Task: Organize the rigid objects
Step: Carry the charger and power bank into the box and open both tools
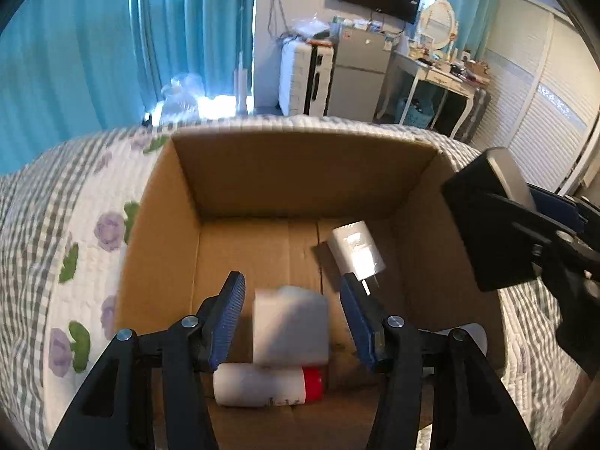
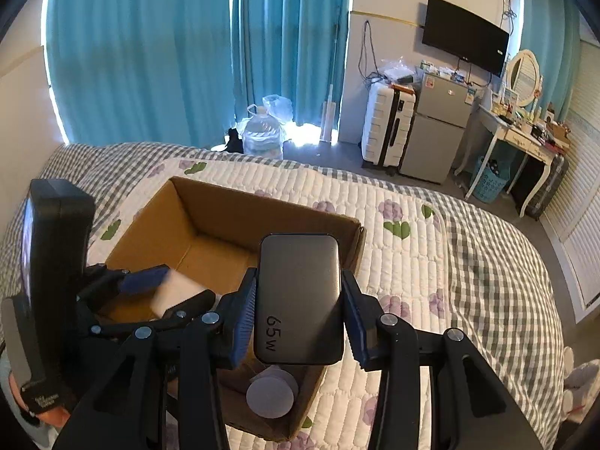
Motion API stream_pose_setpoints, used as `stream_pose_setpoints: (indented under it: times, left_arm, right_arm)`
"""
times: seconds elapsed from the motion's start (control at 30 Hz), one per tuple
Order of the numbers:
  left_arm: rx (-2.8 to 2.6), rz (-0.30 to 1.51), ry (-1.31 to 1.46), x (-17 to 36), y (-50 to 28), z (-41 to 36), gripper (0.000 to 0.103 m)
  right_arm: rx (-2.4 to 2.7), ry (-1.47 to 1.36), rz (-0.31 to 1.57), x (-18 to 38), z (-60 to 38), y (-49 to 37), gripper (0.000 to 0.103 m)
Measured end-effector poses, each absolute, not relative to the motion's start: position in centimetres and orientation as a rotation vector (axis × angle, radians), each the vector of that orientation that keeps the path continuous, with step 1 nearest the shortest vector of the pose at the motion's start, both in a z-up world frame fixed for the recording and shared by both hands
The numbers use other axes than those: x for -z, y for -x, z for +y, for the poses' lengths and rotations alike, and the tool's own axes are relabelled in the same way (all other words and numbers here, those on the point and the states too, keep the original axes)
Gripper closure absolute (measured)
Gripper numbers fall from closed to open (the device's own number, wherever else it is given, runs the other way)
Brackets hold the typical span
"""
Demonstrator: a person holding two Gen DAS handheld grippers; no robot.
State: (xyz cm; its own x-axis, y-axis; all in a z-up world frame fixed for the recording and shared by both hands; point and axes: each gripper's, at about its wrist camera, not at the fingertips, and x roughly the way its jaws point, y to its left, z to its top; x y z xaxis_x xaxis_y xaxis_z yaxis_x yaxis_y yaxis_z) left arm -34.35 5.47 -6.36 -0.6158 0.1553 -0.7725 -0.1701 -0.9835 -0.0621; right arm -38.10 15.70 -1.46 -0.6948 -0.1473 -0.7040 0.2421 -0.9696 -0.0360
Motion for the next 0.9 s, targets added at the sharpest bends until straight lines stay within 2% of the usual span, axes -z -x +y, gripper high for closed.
stream_pose_setpoints:
  times: [0.03, 0.07, 0.3, 0.57, 0.7, 0.73, 0.77, 0.8, 0.83, 0.9]
  left_arm:
    - [-2.694, 0.053, 1.243, 6.0, 34.0, 5.6, 0.034]
    - [-2.719, 0.08, 1.214, 5.6, 33.7, 5.8, 0.03]
    - [-2.765, 0.079, 1.133, 3.1, 31.0, 3.7, 0.03]
    - [-2.813, 0.055, 1.058, 1.8, 29.2, 1.6, 0.027]
    - [-2.797, 0.029, 1.062, 1.9, 28.9, 1.1, 0.027]
    - [-2.797, 0.029, 1.059, 1.9, 28.7, 1.0, 0.027]
    - [-2.803, 0.036, 1.054, 1.7, 28.5, 0.9, 0.027]
    - [-2.808, 0.042, 1.052, 1.7, 28.3, 0.7, 0.027]
    - [-2.811, 0.044, 1.044, 1.4, 28.0, 0.6, 0.027]
    - [-2.815, 0.029, 1.032, 0.9, 27.3, 0.1, 0.027]
  right_arm:
    - [2.71, -1.104, 0.193, 1.5, 15.6, 38.1, 0.062]
    - [2.714, -1.1, 0.199, 1.4, 15.6, 38.0, 0.062]
    - [2.718, -1.117, 0.156, 1.8, 15.5, 38.5, 0.061]
    - [2.625, -1.289, 0.186, 6.3, 12.8, 39.8, 0.061]
    - [2.639, -1.298, 0.206, 6.8, 12.7, 39.6, 0.061]
    - [2.657, -1.27, 0.213, 6.1, 12.8, 39.5, 0.056]
    - [2.672, -1.253, 0.22, 5.6, 12.8, 39.4, 0.041]
    - [2.701, -1.221, 0.225, 4.8, 12.9, 39.2, 0.034]
    - [2.733, -1.182, 0.215, 3.8, 13.2, 38.8, 0.029]
    - [2.755, -1.141, 0.169, 2.4, 13.7, 38.0, 0.029]
